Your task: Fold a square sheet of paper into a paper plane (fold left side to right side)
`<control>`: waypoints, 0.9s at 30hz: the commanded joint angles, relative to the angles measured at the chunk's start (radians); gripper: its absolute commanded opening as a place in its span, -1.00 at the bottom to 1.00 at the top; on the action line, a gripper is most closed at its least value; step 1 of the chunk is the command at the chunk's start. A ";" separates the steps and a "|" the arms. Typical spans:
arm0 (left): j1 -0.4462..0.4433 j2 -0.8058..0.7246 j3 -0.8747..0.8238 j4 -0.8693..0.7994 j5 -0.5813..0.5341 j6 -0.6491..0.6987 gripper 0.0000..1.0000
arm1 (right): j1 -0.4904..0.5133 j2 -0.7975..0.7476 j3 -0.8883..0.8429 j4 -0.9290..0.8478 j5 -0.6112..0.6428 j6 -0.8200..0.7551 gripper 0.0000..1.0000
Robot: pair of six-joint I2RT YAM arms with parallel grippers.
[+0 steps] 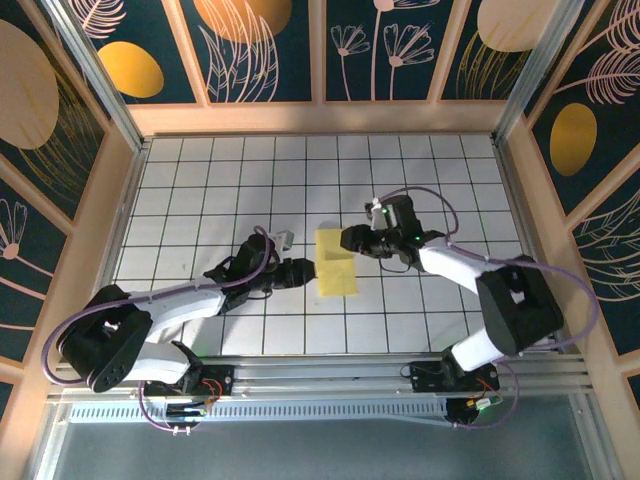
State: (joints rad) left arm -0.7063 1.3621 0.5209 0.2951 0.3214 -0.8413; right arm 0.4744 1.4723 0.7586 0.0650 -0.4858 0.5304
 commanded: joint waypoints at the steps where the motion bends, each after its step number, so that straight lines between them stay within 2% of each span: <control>1: 0.020 0.049 0.034 0.004 0.000 -0.012 0.03 | -0.033 -0.094 -0.054 -0.048 0.089 -0.032 0.18; 6: 0.025 0.166 0.090 0.040 0.010 -0.004 0.08 | -0.065 -0.227 -0.134 -0.070 0.109 -0.038 0.41; 12: 0.033 0.305 0.170 0.050 -0.001 0.016 0.05 | -0.076 -0.293 -0.178 -0.119 0.113 -0.054 0.42; 20: 0.037 0.419 0.243 0.062 0.025 0.032 -0.18 | -0.084 -0.308 -0.202 -0.131 0.107 -0.060 0.42; 27: 0.036 0.434 0.250 0.091 0.044 0.034 -0.61 | -0.088 -0.282 -0.207 -0.110 0.063 -0.057 0.42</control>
State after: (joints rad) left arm -0.6788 1.7851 0.7528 0.3489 0.3424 -0.8139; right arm 0.3977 1.1835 0.5644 -0.0574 -0.3950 0.4942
